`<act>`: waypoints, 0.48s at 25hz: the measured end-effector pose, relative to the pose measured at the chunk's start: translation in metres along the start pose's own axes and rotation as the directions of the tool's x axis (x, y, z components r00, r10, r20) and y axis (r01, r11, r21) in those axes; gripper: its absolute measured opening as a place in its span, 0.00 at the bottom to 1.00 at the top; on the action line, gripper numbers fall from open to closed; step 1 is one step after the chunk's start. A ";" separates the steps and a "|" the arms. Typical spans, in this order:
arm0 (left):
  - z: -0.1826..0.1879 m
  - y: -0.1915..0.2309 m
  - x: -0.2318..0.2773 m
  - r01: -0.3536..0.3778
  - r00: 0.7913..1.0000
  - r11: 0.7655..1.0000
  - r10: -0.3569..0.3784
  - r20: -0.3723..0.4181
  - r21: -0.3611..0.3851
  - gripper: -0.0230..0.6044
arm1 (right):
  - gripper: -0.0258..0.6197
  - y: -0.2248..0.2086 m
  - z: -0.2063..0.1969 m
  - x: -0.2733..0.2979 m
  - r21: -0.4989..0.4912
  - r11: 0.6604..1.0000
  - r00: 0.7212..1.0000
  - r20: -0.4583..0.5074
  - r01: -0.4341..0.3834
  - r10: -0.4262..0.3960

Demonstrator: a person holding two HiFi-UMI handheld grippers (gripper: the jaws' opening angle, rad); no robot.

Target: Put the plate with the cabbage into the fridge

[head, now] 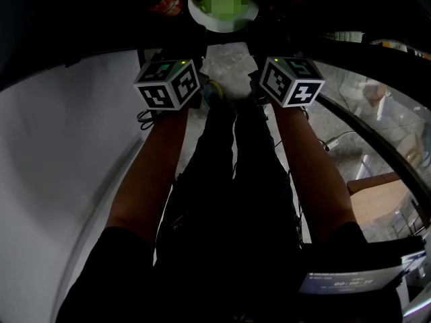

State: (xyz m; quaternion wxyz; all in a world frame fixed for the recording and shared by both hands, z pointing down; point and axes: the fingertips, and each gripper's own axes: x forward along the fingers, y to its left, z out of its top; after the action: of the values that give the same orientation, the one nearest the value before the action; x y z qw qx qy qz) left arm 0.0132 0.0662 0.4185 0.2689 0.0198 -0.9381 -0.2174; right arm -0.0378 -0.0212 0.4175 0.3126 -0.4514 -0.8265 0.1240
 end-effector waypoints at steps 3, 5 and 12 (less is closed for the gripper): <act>-0.001 0.002 -0.001 -0.001 1.000 1.000 0.001 0.006 -0.001 0.04 | 0.05 0.002 -0.001 0.001 -0.002 1.000 1.000 0.001 -0.006 0.006; 0.004 0.004 0.004 0.007 1.000 1.000 -0.007 0.010 0.004 0.04 | 0.05 0.000 0.004 0.006 -0.005 1.000 1.000 0.006 -0.004 0.004; 0.023 0.012 0.016 -0.006 1.000 1.000 0.006 0.028 0.030 0.04 | 0.05 -0.005 0.021 0.017 -0.057 0.998 1.000 0.014 0.017 -0.016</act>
State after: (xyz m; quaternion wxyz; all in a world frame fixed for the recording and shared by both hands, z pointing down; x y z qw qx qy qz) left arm -0.0112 0.0842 0.4142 0.2562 0.0181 -0.9450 -0.2024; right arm -0.0609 -0.0088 0.4105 0.2947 -0.4526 -0.8355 0.1009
